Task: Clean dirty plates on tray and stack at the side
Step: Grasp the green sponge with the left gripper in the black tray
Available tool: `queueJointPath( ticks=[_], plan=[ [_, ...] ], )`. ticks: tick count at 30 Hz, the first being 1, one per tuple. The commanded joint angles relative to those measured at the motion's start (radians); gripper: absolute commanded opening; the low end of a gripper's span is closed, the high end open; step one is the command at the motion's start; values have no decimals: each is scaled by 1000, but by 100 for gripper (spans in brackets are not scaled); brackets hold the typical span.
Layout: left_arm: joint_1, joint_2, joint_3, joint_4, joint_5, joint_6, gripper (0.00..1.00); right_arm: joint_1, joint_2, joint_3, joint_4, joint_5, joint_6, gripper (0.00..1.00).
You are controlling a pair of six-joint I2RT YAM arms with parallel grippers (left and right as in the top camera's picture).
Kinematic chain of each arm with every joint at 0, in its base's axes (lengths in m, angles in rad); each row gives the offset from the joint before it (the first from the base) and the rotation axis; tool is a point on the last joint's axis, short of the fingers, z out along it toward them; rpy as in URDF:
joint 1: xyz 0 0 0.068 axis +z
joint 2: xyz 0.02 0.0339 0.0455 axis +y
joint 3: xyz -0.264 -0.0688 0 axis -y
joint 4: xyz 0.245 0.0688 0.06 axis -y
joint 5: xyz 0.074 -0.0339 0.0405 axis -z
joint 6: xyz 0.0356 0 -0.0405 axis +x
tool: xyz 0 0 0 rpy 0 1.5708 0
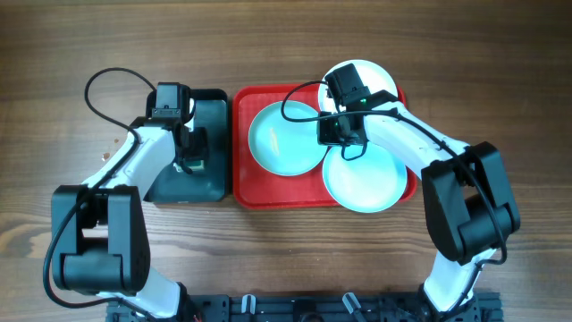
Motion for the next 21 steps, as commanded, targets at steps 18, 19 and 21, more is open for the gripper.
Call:
queueJointPath(
  ticks=[18,19,21],
  plan=[
    [4,-121,64,-6,-13,2,56,8,15,-8,2,11,7,6],
    [4,-135,64,-10,-13,2,58,8,15,-8,2,11,7,6],
    [4,-142,64,-41,-13,2,53,8,15,-8,2,10,7,6]
  ],
)
